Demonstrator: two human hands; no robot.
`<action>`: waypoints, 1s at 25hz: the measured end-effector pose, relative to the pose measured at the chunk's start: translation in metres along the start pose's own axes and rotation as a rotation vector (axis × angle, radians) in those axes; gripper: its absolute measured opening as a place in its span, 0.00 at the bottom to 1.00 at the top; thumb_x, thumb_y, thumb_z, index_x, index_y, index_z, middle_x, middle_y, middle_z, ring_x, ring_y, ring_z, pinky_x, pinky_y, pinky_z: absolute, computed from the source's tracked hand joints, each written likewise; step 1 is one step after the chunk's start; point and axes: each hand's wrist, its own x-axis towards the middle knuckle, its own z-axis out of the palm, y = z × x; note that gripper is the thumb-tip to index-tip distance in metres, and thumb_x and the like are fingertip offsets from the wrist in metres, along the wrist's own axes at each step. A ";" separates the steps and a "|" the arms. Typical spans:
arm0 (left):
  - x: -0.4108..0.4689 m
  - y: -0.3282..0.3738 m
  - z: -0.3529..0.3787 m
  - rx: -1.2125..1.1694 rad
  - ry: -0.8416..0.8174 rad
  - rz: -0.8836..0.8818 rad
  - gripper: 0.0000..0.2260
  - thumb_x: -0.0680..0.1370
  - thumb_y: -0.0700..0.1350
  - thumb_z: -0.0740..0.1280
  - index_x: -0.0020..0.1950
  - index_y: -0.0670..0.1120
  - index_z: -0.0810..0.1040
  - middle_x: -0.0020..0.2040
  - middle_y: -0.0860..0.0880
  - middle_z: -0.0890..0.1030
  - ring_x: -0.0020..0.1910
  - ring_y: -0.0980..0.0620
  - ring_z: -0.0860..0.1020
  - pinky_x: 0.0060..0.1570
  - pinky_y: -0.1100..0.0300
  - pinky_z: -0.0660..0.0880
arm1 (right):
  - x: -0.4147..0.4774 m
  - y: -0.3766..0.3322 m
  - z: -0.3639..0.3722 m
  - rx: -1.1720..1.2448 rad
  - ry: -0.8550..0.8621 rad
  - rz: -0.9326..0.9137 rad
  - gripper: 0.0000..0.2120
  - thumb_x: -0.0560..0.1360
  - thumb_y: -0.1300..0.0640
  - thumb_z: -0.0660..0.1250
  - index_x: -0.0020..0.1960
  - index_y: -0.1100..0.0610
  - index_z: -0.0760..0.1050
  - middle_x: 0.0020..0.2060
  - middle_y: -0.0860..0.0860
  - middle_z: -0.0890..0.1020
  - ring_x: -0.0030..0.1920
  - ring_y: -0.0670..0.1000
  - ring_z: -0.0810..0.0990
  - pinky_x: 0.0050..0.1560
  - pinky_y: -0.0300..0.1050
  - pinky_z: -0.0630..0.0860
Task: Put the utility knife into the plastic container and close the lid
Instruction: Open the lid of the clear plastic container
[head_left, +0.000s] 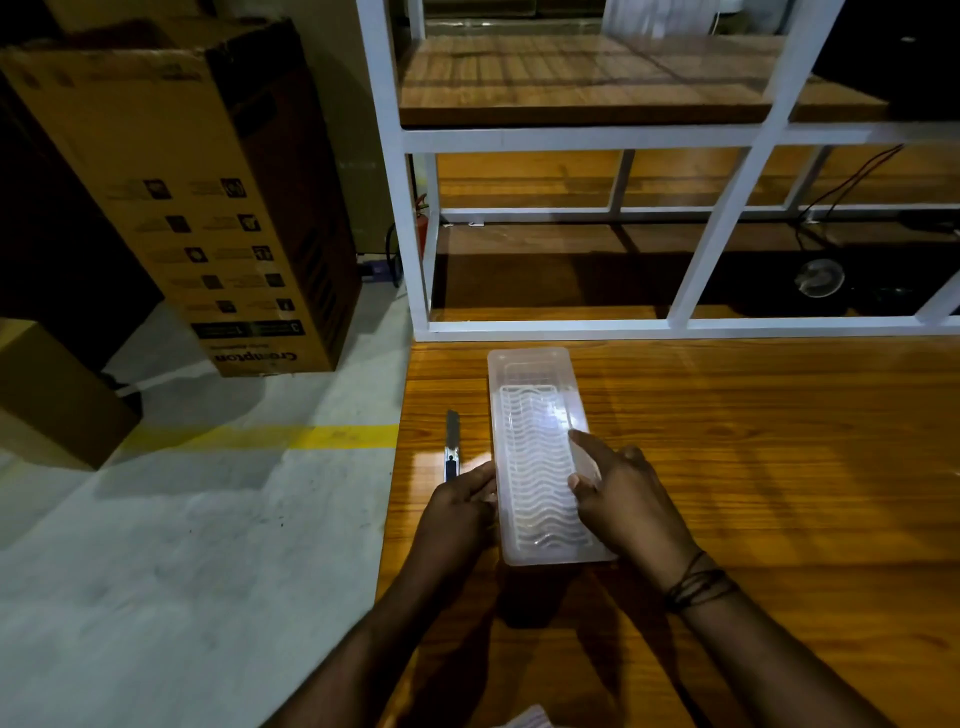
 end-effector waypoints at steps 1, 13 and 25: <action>0.000 0.000 -0.001 -0.002 -0.002 0.003 0.22 0.82 0.32 0.58 0.65 0.52 0.81 0.56 0.51 0.87 0.54 0.48 0.86 0.54 0.48 0.83 | -0.001 -0.002 -0.001 -0.008 -0.005 -0.003 0.28 0.80 0.51 0.63 0.77 0.40 0.59 0.70 0.62 0.68 0.60 0.59 0.77 0.52 0.45 0.72; -0.005 0.002 -0.005 -0.020 -0.097 0.046 0.26 0.82 0.28 0.55 0.63 0.55 0.81 0.53 0.56 0.88 0.53 0.50 0.86 0.55 0.48 0.82 | -0.008 -0.022 0.003 -0.459 -0.039 -0.039 0.55 0.63 0.17 0.50 0.79 0.50 0.51 0.68 0.66 0.67 0.62 0.65 0.73 0.54 0.53 0.76; -0.013 0.014 0.011 -0.156 -0.005 -0.056 0.16 0.83 0.38 0.59 0.56 0.54 0.84 0.61 0.46 0.84 0.61 0.41 0.81 0.57 0.48 0.80 | -0.011 -0.044 0.000 -0.505 -0.128 -0.014 0.63 0.62 0.22 0.64 0.79 0.65 0.47 0.69 0.71 0.64 0.65 0.67 0.69 0.64 0.55 0.69</action>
